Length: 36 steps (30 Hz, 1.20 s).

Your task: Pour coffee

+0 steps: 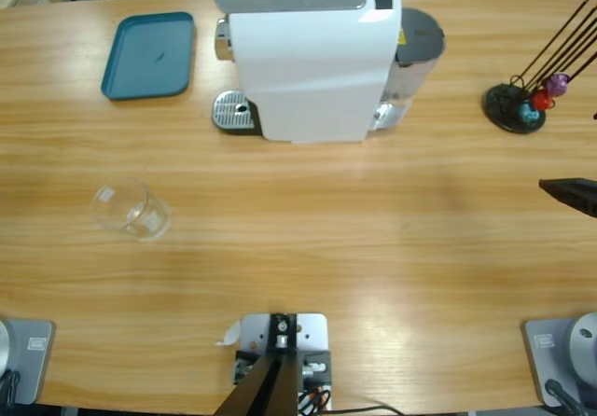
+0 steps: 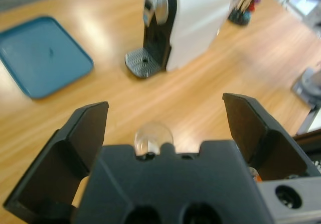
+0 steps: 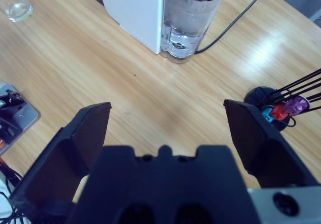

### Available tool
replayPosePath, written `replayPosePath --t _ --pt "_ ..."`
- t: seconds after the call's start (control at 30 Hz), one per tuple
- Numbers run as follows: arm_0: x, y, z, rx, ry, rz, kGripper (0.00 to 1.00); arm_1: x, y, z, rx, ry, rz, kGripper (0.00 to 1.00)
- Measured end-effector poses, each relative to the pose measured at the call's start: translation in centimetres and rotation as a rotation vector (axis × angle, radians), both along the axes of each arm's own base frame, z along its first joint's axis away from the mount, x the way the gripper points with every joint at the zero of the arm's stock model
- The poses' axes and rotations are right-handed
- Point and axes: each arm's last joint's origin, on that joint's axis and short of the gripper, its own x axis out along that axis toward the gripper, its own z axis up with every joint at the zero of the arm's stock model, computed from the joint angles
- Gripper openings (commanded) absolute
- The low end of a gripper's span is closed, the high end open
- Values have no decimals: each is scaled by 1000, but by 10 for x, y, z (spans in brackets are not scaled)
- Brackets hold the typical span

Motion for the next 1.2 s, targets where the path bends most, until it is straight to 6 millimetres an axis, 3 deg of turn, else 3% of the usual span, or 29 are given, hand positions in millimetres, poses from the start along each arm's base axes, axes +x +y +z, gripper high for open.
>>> replayPosePath --t 0.1,0.23,0.33,0.53,0.63,0.8,0.87,1.07,1.13,1.2 --pt "21 -15 26 -12 0 3 1000 0 0 0 0 0 -1 1000" --pt "64 -47 59 -11 66 -4 1000 0 0 0 0 0 -2 1000" --pt "100 -67 65 -52 218 74 1000 0 0 0 0 0 -2 1000" --pt "151 -98 54 -230 579 224 989 0 0 0 0 0 -2 1000" --pt "171 -115 44 -279 683 170 844 0 0 0 0 0 -2 1000" --pt "190 -129 34 -302 704 143 811 0 0 0 0 0 -2 1000" --pt "195 -132 30 -301 706 145 725 0 0 0 0 0 -2 1000" --pt "211 -142 13 -288 725 153 722 0 0 0 0 0 -3 1000" --pt "216 -145 8 -286 728 154 596 0 0 0 0 0 -3 1000" --pt "221 -148 5 -285 730 154 595 0 0 0 0 0 -3 1000"
